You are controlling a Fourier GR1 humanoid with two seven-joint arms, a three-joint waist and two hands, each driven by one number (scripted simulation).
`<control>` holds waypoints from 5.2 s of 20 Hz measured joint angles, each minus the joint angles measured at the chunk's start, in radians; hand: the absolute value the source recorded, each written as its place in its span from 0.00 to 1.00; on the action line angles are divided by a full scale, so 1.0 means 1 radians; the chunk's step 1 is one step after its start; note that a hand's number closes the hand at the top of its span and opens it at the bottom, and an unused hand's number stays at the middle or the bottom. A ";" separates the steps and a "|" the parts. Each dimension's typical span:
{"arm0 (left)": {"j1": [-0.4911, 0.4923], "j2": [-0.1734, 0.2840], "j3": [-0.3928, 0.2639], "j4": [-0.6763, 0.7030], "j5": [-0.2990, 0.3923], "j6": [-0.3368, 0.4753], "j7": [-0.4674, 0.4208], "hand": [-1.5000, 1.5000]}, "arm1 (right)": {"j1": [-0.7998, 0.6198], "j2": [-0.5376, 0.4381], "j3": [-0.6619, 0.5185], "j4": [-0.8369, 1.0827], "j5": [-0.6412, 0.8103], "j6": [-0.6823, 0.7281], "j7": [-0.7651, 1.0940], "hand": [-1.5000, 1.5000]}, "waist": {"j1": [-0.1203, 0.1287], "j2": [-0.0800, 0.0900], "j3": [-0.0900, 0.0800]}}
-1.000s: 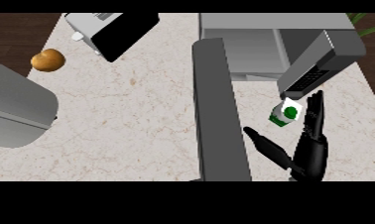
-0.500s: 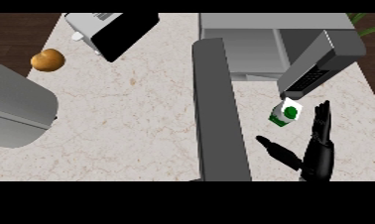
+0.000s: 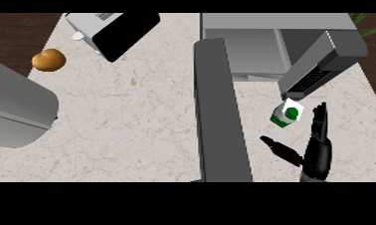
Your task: Pick up the milk, place it into the microwave and close the microwave
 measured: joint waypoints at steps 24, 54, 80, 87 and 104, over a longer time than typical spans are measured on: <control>-0.001 0.014 0.048 0.011 0.044 -0.038 0.008 0.00 | -0.308 -0.105 -0.147 0.551 0.035 0.082 -0.236 1.00 | 0.014 0.004 0.001; 0.039 0.004 0.130 0.034 0.118 -0.094 0.003 0.00 | -0.404 -0.028 0.095 0.163 0.130 0.353 0.118 1.00 | -0.003 -0.003 -0.001; -0.058 0.028 0.164 0.123 0.126 -0.160 -0.011 0.00 | -0.957 -0.094 0.008 0.721 0.340 -0.097 0.245 1.00 | 0.071 0.032 0.002; -0.097 0.030 0.145 0.144 0.099 -0.157 -0.009 0.00 | -1.000 -0.134 0.015 0.775 0.387 -0.255 0.217 1.00 | 0.095 0.048 0.002; -0.172 0.059 0.136 0.196 0.044 -0.150 -0.005 0.00 | -1.008 -0.232 0.069 0.901 0.486 -0.459 0.336 0.00 | 0.134 0.073 0.006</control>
